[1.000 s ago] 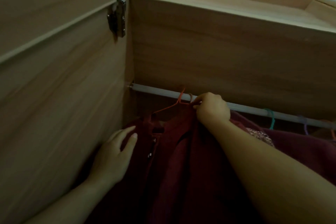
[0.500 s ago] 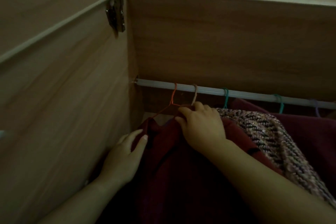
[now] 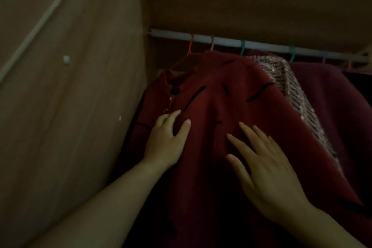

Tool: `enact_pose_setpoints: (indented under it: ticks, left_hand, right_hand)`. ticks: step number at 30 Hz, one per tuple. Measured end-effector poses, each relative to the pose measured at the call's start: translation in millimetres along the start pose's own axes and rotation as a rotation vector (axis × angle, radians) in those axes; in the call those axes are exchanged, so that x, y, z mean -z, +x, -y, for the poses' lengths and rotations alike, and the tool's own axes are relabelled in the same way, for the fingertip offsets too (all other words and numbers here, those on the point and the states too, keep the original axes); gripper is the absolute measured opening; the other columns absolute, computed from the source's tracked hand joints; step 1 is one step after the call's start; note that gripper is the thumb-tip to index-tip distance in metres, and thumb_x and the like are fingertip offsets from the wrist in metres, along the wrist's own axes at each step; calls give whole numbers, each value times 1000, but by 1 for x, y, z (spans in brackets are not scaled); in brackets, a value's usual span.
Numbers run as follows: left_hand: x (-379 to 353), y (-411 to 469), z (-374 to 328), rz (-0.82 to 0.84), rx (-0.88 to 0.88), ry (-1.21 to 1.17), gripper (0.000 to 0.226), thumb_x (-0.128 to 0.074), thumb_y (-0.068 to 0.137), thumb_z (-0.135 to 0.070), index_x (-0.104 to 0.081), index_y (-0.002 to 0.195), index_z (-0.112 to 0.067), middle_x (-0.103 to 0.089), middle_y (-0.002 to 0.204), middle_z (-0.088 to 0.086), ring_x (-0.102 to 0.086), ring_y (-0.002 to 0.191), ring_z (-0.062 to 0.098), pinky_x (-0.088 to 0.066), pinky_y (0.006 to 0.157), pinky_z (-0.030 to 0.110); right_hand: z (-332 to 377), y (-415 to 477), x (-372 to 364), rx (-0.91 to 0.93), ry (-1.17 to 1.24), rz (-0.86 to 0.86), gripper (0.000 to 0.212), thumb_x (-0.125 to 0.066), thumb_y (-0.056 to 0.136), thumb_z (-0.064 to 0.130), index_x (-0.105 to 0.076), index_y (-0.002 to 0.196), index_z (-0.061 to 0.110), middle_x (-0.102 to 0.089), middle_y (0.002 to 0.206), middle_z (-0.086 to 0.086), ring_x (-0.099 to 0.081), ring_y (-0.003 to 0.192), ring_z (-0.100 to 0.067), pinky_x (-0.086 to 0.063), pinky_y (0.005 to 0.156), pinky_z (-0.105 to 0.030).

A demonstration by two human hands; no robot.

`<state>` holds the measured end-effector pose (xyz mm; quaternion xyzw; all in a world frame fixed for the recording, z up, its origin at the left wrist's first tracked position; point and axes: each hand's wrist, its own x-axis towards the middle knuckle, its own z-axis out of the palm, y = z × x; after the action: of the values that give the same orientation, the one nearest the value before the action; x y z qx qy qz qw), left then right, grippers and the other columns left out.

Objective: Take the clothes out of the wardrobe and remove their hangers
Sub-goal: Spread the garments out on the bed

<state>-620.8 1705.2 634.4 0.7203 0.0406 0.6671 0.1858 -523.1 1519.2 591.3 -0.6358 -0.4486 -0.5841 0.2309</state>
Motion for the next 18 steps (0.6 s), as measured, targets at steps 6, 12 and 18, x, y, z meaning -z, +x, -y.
enact_pose_setpoints:
  ticks: [6, 12, 18]
  left_hand:
    - [-4, -70, -2, 133, -39, 171, 61, -42, 90, -50, -25, 146, -30, -24, 153, -5, -26, 138, 12, -26, 112, 32]
    - [11, -177, -2, 448, -1, 477, 70, -33, 92, -57, -7, 149, -28, -11, 157, -4, -18, 141, 14, -23, 115, 43]
    - [35, -276, -46, 609, 180, 524, 74, -25, 80, -63, -19, 147, -32, -19, 155, -5, -24, 139, 15, -26, 113, 42]
  right_hand:
    - [6, -55, 2, 6, 4, 154, 66, -14, 89, 60, -22, 146, 28, -11, 156, 5, -4, 143, -15, 1, 113, -32]
    - [9, -132, 15, 17, 15, 350, 62, -25, 90, 49, -28, 145, 20, -22, 154, -3, -16, 142, -21, -7, 111, -35]
    - [14, -232, 67, -32, 282, 578, 62, -23, 92, 53, -17, 148, 27, -8, 157, 3, -12, 143, -15, -16, 109, -25]
